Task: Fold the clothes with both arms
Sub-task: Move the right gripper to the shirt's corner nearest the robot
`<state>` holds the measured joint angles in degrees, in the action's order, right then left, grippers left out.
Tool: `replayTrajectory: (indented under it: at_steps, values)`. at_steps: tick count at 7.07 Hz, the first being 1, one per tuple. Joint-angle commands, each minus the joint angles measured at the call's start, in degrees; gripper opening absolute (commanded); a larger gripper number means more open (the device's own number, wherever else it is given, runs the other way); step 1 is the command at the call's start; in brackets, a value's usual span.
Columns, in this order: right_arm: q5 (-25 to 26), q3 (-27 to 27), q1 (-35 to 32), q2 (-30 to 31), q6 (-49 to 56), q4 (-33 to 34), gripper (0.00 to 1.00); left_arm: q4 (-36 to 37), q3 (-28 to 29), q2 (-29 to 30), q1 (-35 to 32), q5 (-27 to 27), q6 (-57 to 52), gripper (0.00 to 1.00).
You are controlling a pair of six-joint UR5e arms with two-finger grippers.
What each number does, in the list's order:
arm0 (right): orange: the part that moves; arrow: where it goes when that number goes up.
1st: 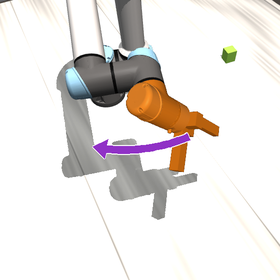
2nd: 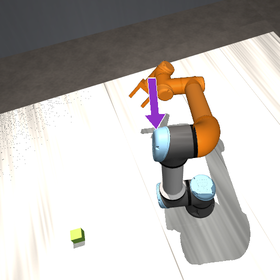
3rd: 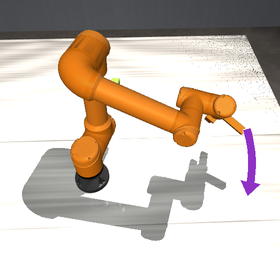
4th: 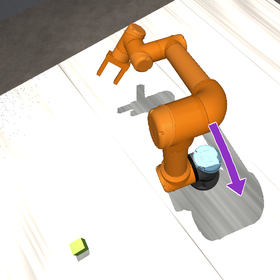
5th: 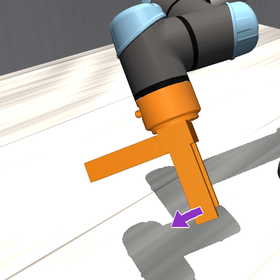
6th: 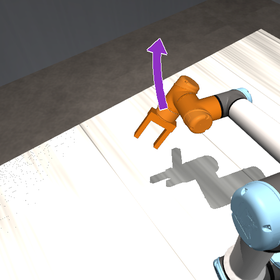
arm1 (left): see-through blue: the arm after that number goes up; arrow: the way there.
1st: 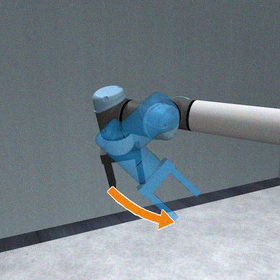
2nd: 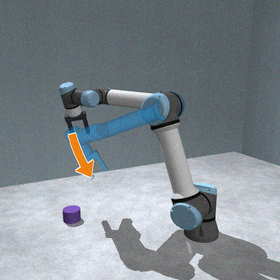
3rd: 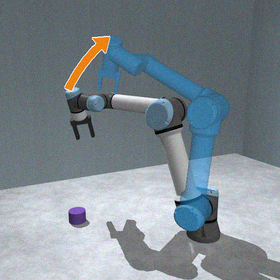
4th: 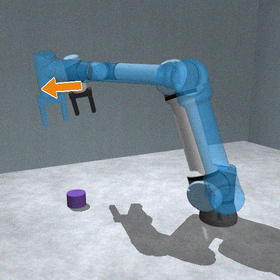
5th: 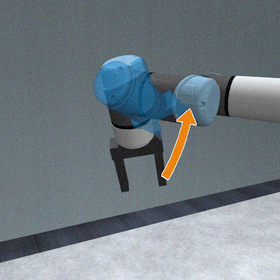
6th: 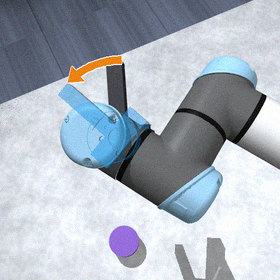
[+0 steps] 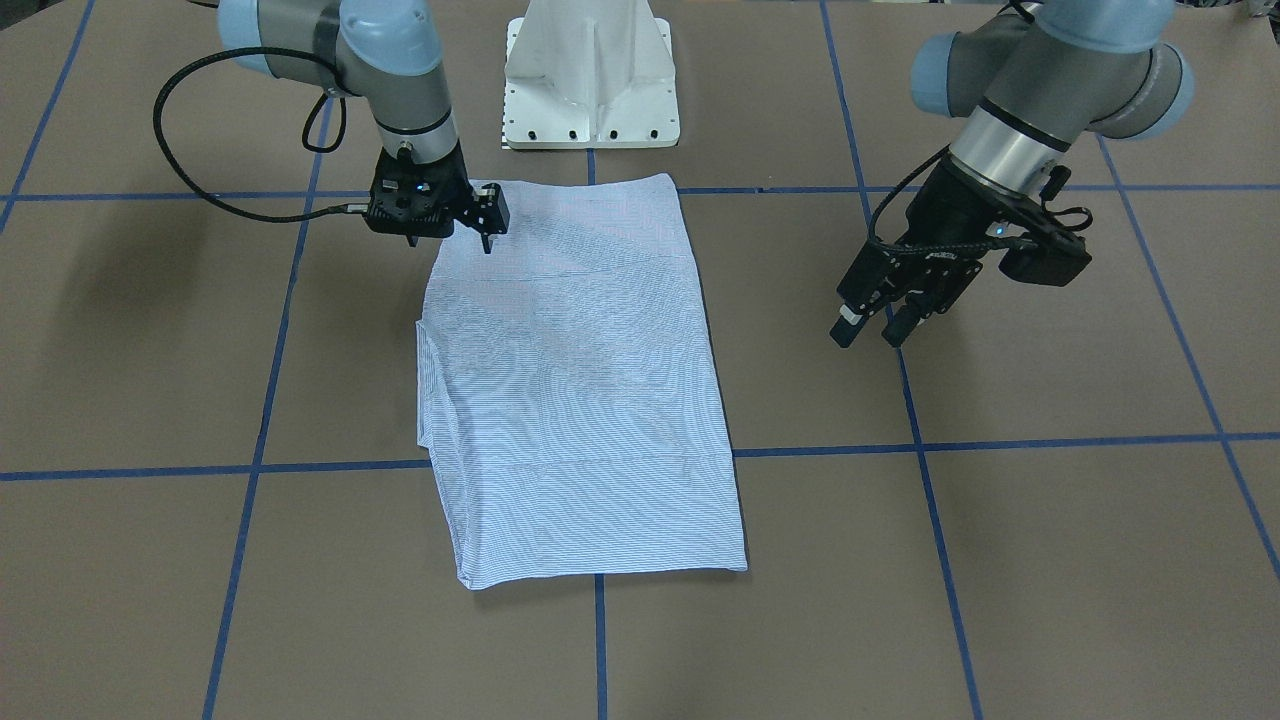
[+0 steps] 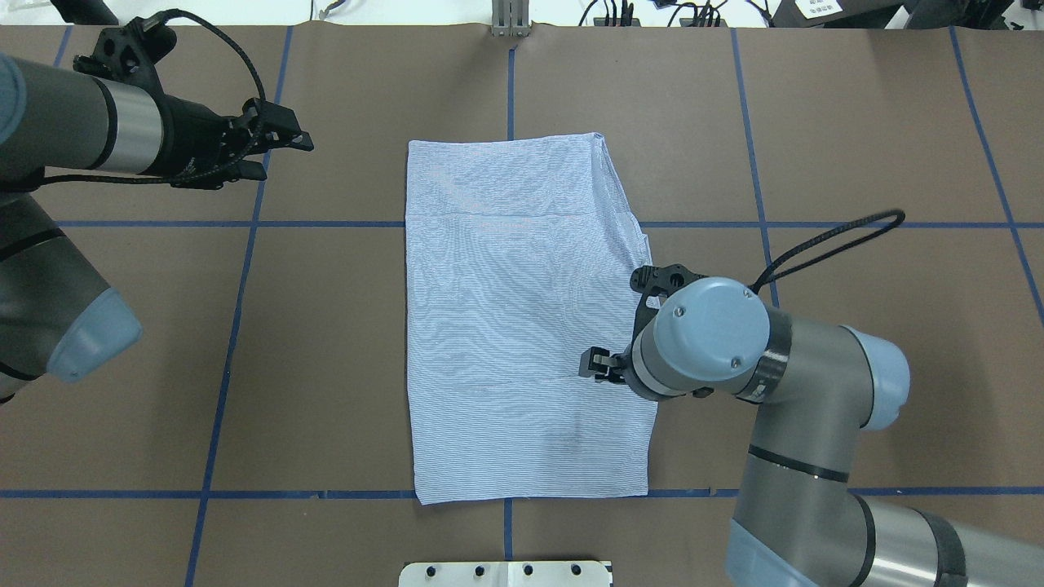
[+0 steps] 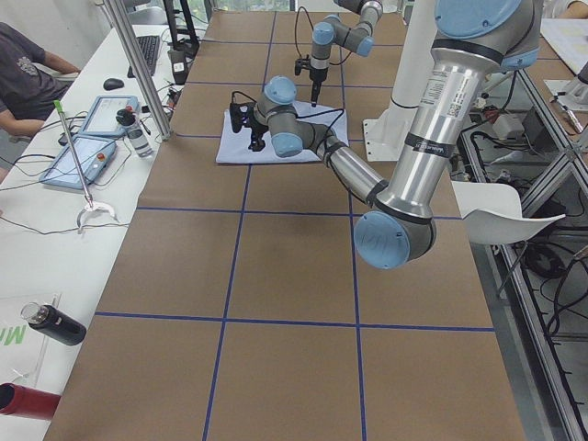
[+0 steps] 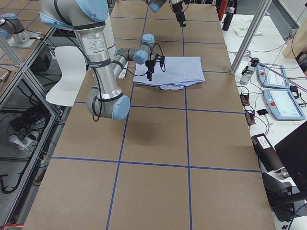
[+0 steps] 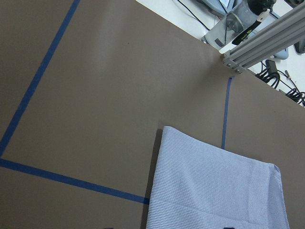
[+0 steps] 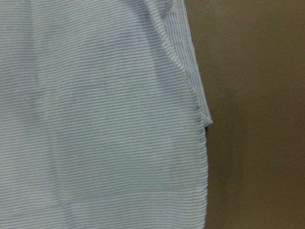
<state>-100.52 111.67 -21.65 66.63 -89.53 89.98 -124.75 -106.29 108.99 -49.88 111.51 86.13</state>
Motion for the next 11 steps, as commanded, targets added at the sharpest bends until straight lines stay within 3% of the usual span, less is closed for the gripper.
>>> replayTrajectory:
  at_steps: [1,3,9,11]
  values:
    - [8.3,0.0,6.2,0.1,-26.8,-4.7,0.98,0.0,-0.1,0.0,0.0,-0.1,0.1,0.81]
    - [10.3,-0.4,8.9,1.2,-35.6,-5.4,0.97,0.0,0.0,0.0,0.0,-0.2,0.1,0.81]
    - [10.4,-0.7,11.3,4.0,-36.9,-6.1,0.98,0.0,-0.5,0.2,0.1,-0.4,0.2,0.81]
    - [10.4,-0.9,11.5,3.9,-37.1,-6.0,0.85,0.4,-0.9,0.2,0.1,-0.4,0.2,0.81]
